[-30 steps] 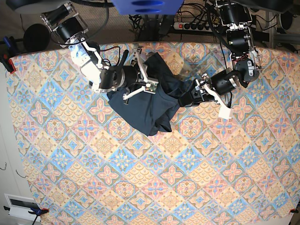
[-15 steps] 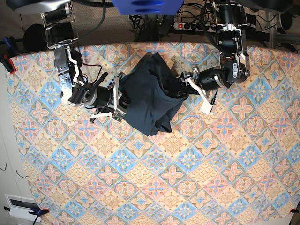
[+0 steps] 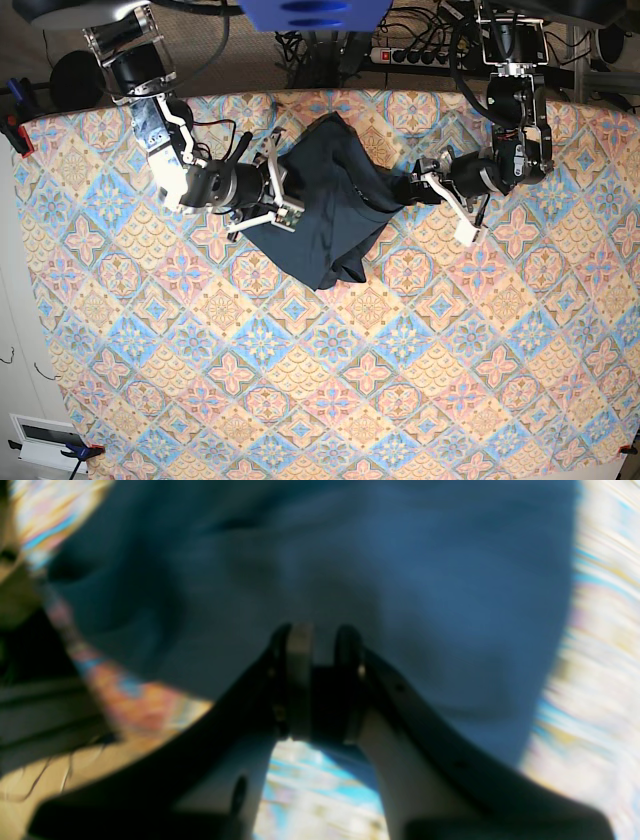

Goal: Layout the t-shirt on the table in an organized manner, then fold the t-shirt properly
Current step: 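Grasp the bundled shirt's sides with both grippers and tuck them inward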

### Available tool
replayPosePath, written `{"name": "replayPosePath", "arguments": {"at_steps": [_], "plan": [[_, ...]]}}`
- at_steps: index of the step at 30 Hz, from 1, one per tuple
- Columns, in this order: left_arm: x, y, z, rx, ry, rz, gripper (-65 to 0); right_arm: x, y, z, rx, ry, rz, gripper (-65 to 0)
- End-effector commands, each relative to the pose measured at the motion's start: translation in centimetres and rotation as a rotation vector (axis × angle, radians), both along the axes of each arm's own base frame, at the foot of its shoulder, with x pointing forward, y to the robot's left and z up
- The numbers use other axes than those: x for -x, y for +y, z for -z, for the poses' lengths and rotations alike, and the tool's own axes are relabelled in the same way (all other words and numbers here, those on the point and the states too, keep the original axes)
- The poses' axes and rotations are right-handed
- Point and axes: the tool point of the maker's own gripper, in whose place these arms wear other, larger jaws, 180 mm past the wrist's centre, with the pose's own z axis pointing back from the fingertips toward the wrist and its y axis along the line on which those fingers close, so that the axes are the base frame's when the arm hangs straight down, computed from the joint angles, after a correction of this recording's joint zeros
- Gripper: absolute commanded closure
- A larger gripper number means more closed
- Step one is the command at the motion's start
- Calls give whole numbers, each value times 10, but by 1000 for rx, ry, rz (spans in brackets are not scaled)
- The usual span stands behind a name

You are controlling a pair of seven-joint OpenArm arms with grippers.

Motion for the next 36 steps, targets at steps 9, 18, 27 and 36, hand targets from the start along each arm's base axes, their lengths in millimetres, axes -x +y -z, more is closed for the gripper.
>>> {"name": "replayPosePath", "arguments": {"at_steps": [9, 18, 27, 36], "plan": [[-12, 42, -18, -8, -86, -136, -272, 45, 23, 29, 36, 98, -161, -90], [-38, 3, -94, 329, -282, -190, -276, 9, -4, -33, -27, -100, -36, -90], [-53, -99, -116, 509, -290, -67, -279, -57, -103, -71, -16, -238, 331, -89], [-55, -149, -61, 348, -144, 60, -271, -100, -79, -73, -134, -210, 402, -86]]}}
